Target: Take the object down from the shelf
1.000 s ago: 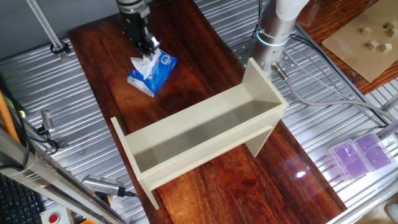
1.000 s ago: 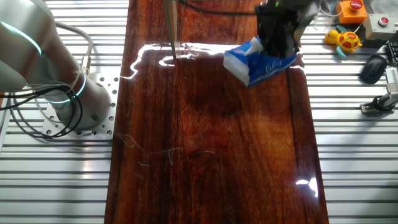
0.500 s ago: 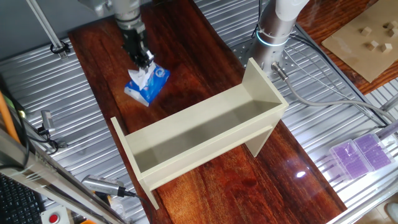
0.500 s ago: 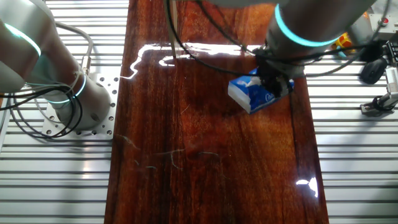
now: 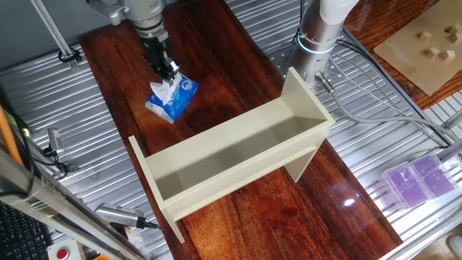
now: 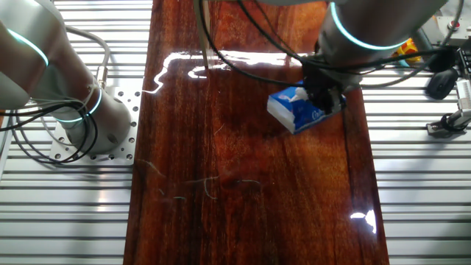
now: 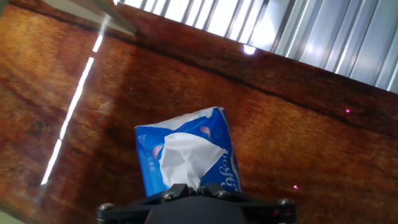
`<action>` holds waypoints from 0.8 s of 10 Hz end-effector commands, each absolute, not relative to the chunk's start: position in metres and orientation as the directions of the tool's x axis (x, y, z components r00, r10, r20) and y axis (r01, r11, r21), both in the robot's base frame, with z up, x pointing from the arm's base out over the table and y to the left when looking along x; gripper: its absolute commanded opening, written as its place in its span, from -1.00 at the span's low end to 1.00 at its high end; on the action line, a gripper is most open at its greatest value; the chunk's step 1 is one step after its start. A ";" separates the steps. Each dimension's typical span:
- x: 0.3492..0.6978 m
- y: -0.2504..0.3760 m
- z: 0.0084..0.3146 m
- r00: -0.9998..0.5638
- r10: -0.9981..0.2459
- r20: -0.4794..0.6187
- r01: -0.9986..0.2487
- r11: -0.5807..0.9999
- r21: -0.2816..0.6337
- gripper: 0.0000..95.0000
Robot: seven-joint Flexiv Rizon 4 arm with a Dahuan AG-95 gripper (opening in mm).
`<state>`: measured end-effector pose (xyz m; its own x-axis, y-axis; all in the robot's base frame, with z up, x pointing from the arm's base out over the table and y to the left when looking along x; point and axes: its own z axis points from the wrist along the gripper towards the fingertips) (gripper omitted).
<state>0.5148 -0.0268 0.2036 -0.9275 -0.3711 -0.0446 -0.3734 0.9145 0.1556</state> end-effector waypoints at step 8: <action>0.491 -0.039 0.137 -0.930 -0.344 -0.131 -0.362 0.918 0.163 -1.00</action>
<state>0.4879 -0.0392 0.1390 -0.9302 -0.3419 -0.1335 -0.3609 0.9184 0.1623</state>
